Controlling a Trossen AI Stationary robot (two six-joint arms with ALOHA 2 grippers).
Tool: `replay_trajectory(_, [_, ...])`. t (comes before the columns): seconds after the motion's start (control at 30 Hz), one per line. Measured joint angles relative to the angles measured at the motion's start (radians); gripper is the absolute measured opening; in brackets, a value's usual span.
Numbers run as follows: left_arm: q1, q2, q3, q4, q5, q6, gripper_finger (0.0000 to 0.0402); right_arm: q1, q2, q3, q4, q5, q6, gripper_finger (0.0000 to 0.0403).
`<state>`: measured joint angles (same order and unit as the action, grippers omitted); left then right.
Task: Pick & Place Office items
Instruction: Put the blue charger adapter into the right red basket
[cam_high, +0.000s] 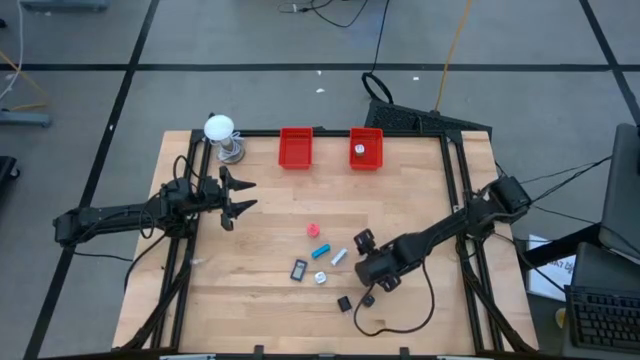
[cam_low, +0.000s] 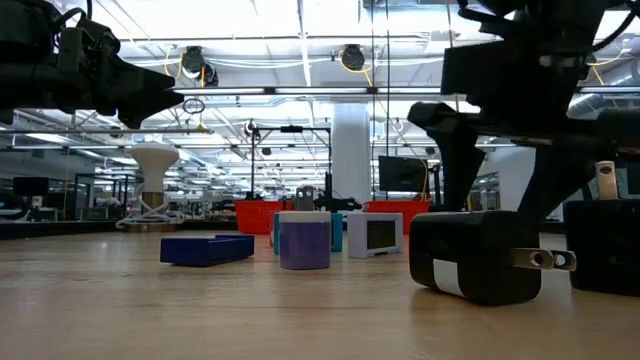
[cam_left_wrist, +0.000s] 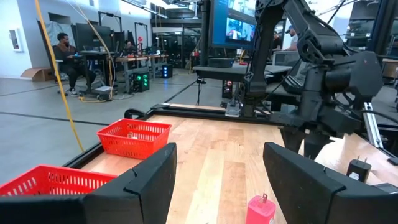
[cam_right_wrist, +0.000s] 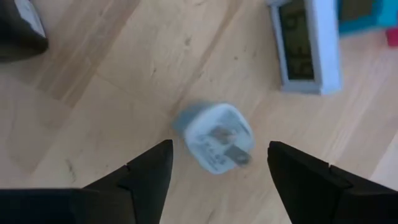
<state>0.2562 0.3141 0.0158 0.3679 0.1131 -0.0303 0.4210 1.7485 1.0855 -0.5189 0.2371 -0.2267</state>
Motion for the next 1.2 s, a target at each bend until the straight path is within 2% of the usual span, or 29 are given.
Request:
replay_trajectory(0.33, [0.0,0.0,0.0,0.0,0.0,0.0,0.0244,0.0,0.026,0.0,0.1,-0.002,-0.076,0.0235])
replay_trajectory(0.57, [0.0,0.0,0.0,0.0,0.0,0.0,0.0244,0.0,0.021,0.0,0.077,-0.006,-0.081,0.0219])
replay_trajectory(0.8, [0.0,0.0,0.0,0.0,0.0,0.0,0.0244,0.0,0.021,0.0,0.063,-0.085,-0.067,0.0196])
replay_trajectory(1.07, [0.0,0.0,0.0,0.0,0.0,0.0,0.0244,0.0,0.021,0.0,0.062,-0.084,-0.048,0.0163])
replay_trajectory(1.2, [0.0,0.0,0.0,0.0,0.0,0.0,0.0244,0.0,0.02,0.0,0.062,-0.084,-0.047,0.0159])
